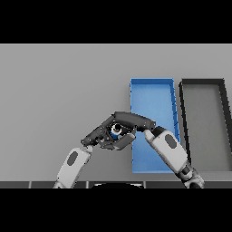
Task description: Pick up the blue pipe and place it into the blue bin.
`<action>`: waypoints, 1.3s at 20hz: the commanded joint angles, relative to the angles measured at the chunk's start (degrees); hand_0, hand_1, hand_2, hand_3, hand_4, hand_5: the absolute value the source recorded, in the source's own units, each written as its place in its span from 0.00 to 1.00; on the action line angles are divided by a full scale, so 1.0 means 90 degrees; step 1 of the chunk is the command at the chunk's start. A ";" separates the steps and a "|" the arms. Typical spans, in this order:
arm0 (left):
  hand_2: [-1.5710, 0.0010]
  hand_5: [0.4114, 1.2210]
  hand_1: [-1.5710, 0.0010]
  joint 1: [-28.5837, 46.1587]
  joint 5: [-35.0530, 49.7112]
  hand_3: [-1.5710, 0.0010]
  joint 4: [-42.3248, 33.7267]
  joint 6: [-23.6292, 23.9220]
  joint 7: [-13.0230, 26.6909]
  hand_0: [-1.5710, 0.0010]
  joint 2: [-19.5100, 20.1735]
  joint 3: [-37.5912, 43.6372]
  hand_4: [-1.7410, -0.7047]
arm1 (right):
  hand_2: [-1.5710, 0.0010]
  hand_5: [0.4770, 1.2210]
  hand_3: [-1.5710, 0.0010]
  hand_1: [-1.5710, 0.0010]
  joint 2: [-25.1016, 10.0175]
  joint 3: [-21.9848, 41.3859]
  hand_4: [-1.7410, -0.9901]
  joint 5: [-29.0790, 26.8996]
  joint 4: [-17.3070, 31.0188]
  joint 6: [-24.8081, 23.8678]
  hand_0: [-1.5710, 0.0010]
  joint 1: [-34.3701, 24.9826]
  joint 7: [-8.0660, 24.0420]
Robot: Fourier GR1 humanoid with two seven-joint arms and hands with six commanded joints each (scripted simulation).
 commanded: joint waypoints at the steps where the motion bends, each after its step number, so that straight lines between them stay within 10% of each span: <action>1: 0.01 1.00 0.00 -0.0011 -0.0001 0.19 -0.0008 -0.0017 -0.0002 0.00 -0.0018 0.0012 0.06 | 0.24 0.26 0.34 0.24 0.0087 -0.0012 0.30 -0.0121 0.0042 -0.0036 0.25 0.0039 -0.0031; 6: 0.02 1.00 0.00 -0.0091 -0.0066 0.10 0.0054 -0.0157 -0.0154 0.00 -0.0145 0.0124 0.02 | 0.08 0.76 0.11 0.08 0.0228 0.0077 0.35 0.0268 -0.0065 -0.0122 0.08 0.0164 -0.0567; 14: 0.00 1.00 0.00 -0.0030 -0.0317 0.20 -0.0066 -0.0165 -0.0040 0.00 -0.0225 0.0188 0.01 | 0.01 0.96 0.02 0.01 0.0475 -0.0067 0.33 -0.0169 -0.0219 -0.0152 0.01 0.0530 -0.0294; 19: 0.65 1.00 0.64 -0.0029 -0.0681 0.73 -0.0057 -0.0505 -0.0177 0.62 -0.0146 0.0243 0.47 | 0.00 0.99 0.01 0.00 0.0682 -0.0183 0.32 0.0049 -0.0221 -0.0171 0.00 0.0428 -0.0023; 26: 0.93 0.39 0.93 -0.0048 -0.0763 0.94 0.0089 -0.0608 0.0236 0.92 -0.0100 0.0368 0.72 | 0.00 1.00 0.00 0.00 0.0992 -0.0384 0.32 0.0384 -0.0252 -0.0054 0.00 0.0490 0.0008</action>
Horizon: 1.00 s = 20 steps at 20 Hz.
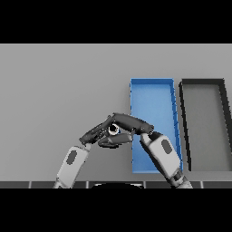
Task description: Pick up the blue pipe and place it into the blue bin.
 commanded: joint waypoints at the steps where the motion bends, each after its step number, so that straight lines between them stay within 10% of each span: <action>1: 0.94 0.33 0.94 -0.0008 0.0038 0.95 -0.0054 0.0008 0.0050 0.94 -0.0018 0.0017 0.74 | 0.00 1.00 0.00 0.00 0.0033 0.0027 0.32 0.0070 -0.0015 0.0035 0.00 0.0056 -0.0096; 6: 0.98 0.16 0.98 -0.0018 0.0165 0.98 0.0015 0.0059 0.0467 0.98 -0.0104 0.0106 0.75 | 0.00 1.00 0.00 0.00 0.0277 -0.0195 0.32 0.0056 -0.0009 0.0060 0.00 0.0025 0.0009; 13: 1.00 0.09 1.00 -0.0032 0.0068 1.00 0.0090 0.0205 0.0633 1.00 -0.0156 0.0021 0.74 | 0.00 1.00 0.00 0.00 0.0366 -0.1227 0.33 -0.1771 -0.0123 -0.0530 0.00 -0.1139 0.1576; 20: 1.00 0.07 1.00 0.0095 0.0058 1.00 -0.0064 0.0139 0.0492 1.00 -0.0008 0.0000 0.77 | 0.00 1.00 0.00 0.00 -0.0462 -0.2442 0.32 -0.2400 0.0760 -0.1695 0.00 -0.2981 0.1189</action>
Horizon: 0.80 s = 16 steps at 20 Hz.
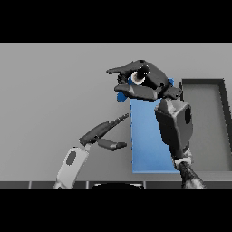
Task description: Pick up the blue pipe and place it into the blue bin.
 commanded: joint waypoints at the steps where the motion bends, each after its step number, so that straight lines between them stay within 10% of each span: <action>1: 1.00 0.07 1.00 0.0063 -0.0028 1.00 -0.0006 -0.0001 -0.0056 1.00 0.0009 -0.0034 0.77 | 0.00 1.00 0.00 0.00 -0.0135 -0.0119 0.32 0.0168 0.0146 0.0014 0.00 -0.0043 -0.0063; 5: 1.00 0.07 1.00 0.0174 0.0042 1.00 -0.0227 -0.0022 0.0042 1.00 0.0106 0.0004 0.76 | 0.00 1.00 0.00 0.00 -0.0493 -0.0579 0.32 0.0906 0.0859 0.0069 0.00 -0.0054 -0.0308; 16: 1.00 0.06 1.00 0.0096 -0.0065 1.00 -0.0092 0.0084 -0.0107 1.00 0.0140 0.0073 0.78 | 0.00 1.00 0.00 0.00 -0.0692 -0.0972 0.32 0.2286 0.1287 0.0049 0.00 0.1443 0.0437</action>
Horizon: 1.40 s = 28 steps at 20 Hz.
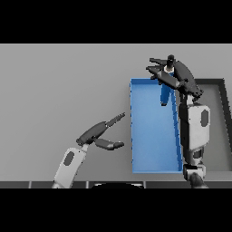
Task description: Pick up the blue pipe and place it into the blue bin.
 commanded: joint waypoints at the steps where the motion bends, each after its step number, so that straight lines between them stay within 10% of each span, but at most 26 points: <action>1: 1.00 0.06 1.00 -0.0044 0.0010 1.00 0.0013 -0.0013 -0.0099 1.00 0.0031 0.0027 0.78 | 0.00 1.00 0.00 0.00 0.0002 0.0018 0.32 0.0149 0.0077 -0.0088 0.00 0.0150 0.0002; 9: 1.00 0.08 1.00 -0.0104 -0.0091 1.00 0.0028 0.0053 -0.0194 1.00 0.0094 0.0044 0.79 | 0.00 1.00 0.00 0.00 -0.0611 0.1242 0.32 -0.0195 0.0837 -0.1321 0.00 0.1131 0.0001; 13: 1.00 0.09 1.00 -0.0067 -0.0238 1.00 0.0085 0.0184 -0.0163 1.00 -0.0012 -0.0048 0.79 | 0.00 1.00 0.59 0.00 -0.1373 0.2581 0.13 -0.1334 0.1250 -0.2277 0.00 0.1220 0.0002; 16: 1.00 0.10 1.00 -0.0060 -0.0192 1.00 0.0064 0.0164 -0.0218 1.00 0.0011 -0.0020 0.79 | 0.03 0.92 0.71 0.00 -0.2063 0.3585 0.15 -0.2557 0.1588 -0.3004 0.00 0.0947 0.0000; 21: 1.00 0.10 1.00 -0.0050 -0.0154 1.00 0.0060 0.0122 -0.0175 1.00 0.0029 -0.0010 0.79 | 0.68 0.85 0.90 0.67 -0.3065 0.5232 0.54 -0.3954 0.1511 -0.3734 0.65 0.0448 0.0003; 28: 1.00 0.10 1.00 -0.0050 -0.0061 1.00 -0.0014 0.0078 -0.0150 1.00 0.0034 0.0011 0.78 | 0.93 0.45 0.98 0.93 -0.3655 0.6468 0.73 -0.3291 0.1272 -0.2754 0.93 -0.0045 0.0003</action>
